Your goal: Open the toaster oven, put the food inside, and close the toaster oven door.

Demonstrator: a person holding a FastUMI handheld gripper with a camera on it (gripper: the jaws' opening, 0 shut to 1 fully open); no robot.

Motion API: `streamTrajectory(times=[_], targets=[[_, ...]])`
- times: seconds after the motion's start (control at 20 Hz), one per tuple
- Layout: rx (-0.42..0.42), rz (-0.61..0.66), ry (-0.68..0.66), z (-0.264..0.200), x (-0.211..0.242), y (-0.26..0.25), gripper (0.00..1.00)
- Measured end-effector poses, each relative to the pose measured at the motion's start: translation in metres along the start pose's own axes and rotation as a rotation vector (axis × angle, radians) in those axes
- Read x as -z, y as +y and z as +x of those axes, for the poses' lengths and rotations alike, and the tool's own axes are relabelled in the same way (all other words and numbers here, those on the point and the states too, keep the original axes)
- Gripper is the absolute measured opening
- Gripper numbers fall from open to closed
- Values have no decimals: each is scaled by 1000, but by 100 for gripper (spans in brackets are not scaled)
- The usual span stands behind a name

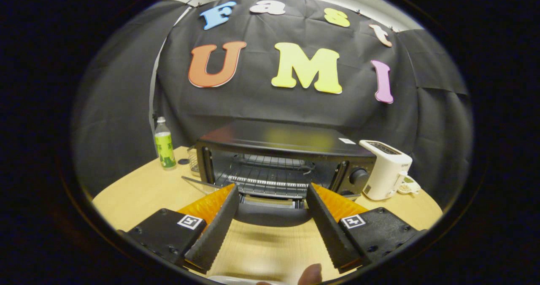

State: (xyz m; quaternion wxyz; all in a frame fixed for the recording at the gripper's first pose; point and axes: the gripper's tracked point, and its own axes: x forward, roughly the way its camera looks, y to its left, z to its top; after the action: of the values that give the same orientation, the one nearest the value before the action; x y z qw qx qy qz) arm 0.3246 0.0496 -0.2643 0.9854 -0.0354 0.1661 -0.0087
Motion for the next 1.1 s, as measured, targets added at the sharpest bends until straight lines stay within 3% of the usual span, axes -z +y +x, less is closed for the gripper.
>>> streamTrajectory(times=[0.4,0.7,1.1], targets=[[-32,-37,162,-23,45,4,100],[-110,59,387,-32,94,10,100],[-139,84,286,-58,66,6,100]])
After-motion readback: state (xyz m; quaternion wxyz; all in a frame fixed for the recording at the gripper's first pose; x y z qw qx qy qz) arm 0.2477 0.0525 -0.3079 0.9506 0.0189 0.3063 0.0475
